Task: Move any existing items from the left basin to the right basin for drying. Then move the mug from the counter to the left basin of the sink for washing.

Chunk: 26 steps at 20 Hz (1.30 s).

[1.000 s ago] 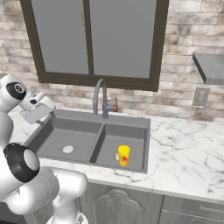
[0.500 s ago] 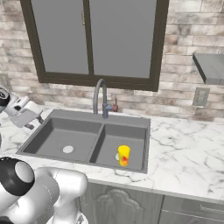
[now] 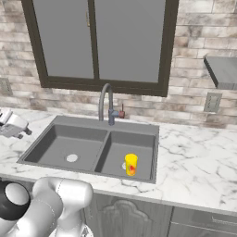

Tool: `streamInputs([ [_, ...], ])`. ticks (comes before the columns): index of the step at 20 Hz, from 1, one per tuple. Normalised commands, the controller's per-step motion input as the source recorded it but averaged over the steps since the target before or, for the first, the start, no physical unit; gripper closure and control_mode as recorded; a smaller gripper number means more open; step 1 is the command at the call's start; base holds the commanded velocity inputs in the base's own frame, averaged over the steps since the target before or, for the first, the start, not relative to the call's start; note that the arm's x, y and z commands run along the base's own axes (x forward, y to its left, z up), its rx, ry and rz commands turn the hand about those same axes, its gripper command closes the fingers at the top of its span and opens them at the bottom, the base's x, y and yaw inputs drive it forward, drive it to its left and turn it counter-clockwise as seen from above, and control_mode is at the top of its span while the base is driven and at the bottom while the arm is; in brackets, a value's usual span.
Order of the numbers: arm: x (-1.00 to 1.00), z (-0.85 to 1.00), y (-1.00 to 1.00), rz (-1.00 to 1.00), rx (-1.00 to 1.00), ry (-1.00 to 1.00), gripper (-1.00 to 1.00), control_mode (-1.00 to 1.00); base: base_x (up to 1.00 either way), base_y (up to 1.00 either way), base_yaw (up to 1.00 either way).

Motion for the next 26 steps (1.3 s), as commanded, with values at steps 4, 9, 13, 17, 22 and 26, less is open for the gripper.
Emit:
streamInputs([
  [4, -0.01, 0.00, 0.46, 0.00, 0.00, -0.14, -1.00, -1.00, 0.00, 0.00, 0.00],
  [9, 0.00, 0.00, 0.46, 0.00, 0.00, -0.10, -1.00, -1.00, 0.00, 0.00, 0.00],
  [13, 0.00, -0.01, 0.52, 0.00, 0.00, -0.03, -1.00, -1.00, 0.00, 0.00, 0.00],
  [17, 0.00, -0.01, 0.52, 0.01, 0.00, -0.02, -1.00, -1.00, 0.00, 0.00, 0.00],
  [22, -0.01, 0.00, 0.46, 0.04, 0.00, -0.03, -1.00, -1.00, 0.00, 0.00, 0.00],
  [26, -0.10, 0.00, 0.42, 0.07, 0.00, -0.09, -1.00, -1.00, 0.00, 0.00, 0.00],
])
